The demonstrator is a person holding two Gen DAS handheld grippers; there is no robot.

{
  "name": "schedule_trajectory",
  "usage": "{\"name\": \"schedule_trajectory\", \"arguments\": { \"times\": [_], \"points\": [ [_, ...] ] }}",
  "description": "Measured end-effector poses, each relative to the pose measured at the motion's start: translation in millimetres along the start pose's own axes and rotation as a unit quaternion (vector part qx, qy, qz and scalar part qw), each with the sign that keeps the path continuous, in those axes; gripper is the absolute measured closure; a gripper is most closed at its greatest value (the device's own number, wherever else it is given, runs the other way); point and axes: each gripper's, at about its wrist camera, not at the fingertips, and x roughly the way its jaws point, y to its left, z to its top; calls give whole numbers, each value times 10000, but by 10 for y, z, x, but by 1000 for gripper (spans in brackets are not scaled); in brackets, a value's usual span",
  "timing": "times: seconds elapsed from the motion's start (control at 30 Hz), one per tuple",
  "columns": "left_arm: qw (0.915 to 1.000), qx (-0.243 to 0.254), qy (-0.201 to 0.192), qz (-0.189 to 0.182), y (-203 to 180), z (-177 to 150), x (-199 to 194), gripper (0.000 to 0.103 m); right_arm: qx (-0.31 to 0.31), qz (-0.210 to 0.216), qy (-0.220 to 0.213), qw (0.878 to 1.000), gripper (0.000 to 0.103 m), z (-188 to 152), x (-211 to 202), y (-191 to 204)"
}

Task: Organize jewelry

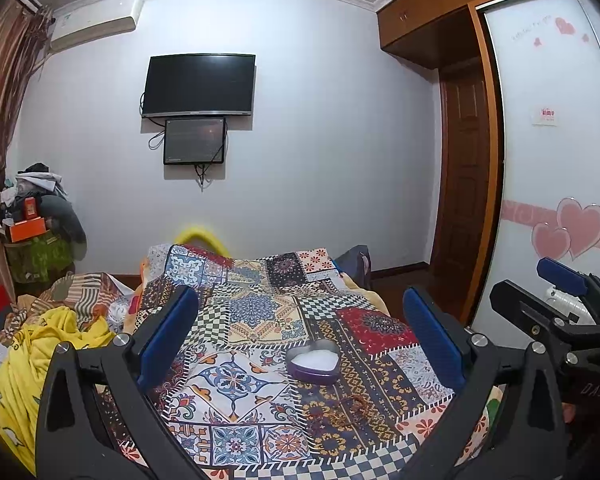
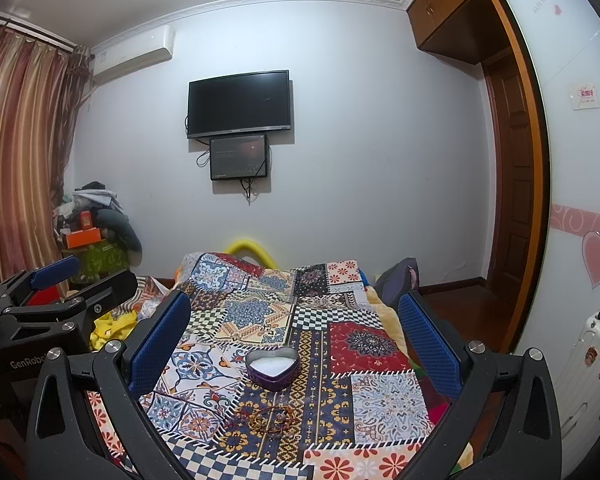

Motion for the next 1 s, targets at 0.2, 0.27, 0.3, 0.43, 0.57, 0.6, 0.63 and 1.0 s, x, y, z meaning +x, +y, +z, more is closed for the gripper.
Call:
{"name": "schedule_trajectory", "arguments": {
  "times": [0.2, 0.27, 0.3, 0.43, 0.57, 0.6, 0.63, 1.0],
  "points": [
    [10000, -11, -1, -5, -12, -7, 11, 0, -18, 22, 28, 10000, 0, -16, -18, 25],
    [10000, -16, -2, -6, -18, -9, 10, 0, -31, 15, 28, 10000, 0, -26, -37, 39],
    [10000, -12, -1, -4, -21, -10, 10, 0, -32, 14, 33, 10000, 0, -26, -36, 44],
    [10000, -8, 12, 1, -20, -12, 12, 0, -41, 32, 84, 10000, 0, -27, -8, 51],
    [10000, -16, 29, 6, -8, -15, 13, 0, -60, 25, 119, 9999, 0, -16, 33, 50],
    [10000, -17, 41, 11, -4, -17, 19, 0, -62, 24, 129, 9999, 0, -13, 41, 49],
    [10000, -19, 52, 19, 1, -19, 28, 0, -63, 26, 141, 9999, 0, -11, 51, 46],
    [9971, -171, 516, 527, 196, -202, 404, 0, 135, -7, 688, 9975, 0, -194, 321, -116]
  ]
}}
